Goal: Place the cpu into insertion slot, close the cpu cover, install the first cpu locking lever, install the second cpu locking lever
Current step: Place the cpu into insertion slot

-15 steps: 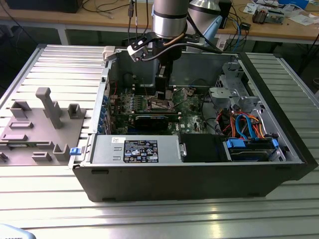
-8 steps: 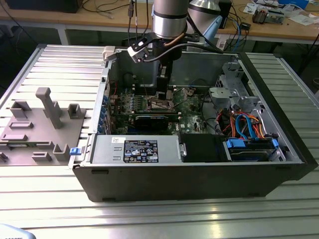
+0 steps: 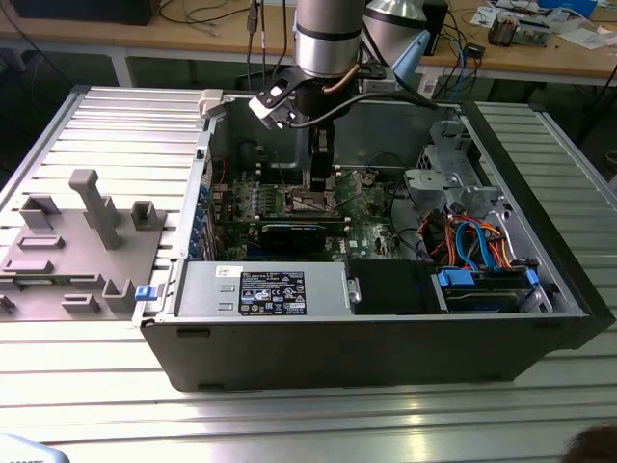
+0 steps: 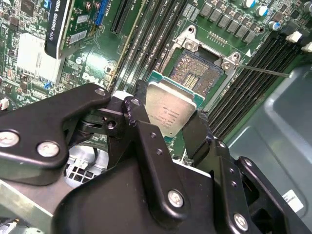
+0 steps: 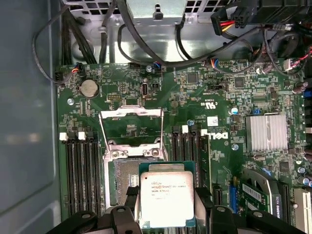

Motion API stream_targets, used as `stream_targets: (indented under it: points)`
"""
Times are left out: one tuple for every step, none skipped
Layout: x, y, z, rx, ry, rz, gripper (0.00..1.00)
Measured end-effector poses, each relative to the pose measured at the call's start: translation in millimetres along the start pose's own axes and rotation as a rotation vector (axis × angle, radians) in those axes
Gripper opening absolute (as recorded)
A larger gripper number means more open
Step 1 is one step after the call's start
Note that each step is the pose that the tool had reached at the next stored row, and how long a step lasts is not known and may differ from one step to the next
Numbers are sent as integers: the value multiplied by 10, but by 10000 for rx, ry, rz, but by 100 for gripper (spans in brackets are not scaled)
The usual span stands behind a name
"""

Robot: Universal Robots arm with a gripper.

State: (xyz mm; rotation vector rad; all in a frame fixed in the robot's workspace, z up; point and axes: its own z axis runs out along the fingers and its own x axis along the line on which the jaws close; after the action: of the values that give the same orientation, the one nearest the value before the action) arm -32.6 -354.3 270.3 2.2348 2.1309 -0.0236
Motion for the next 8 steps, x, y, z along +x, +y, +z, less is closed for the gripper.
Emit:
stream_targets:
  points:
    - [0,0,1,0,1,-1,54]
    - [0,0,1,0,0,-1,54]
    - [0,0,1,0,0,-1,54]
    - [0,-1,3,0,2,-2,54]
    - [0,-6,7,0,2,-1,54]
    - [0,-12,10,0,1,-1,54]
    - [0,-17,13,0,2,-1,54]
    - [2,-26,20,0,0,-1,54]
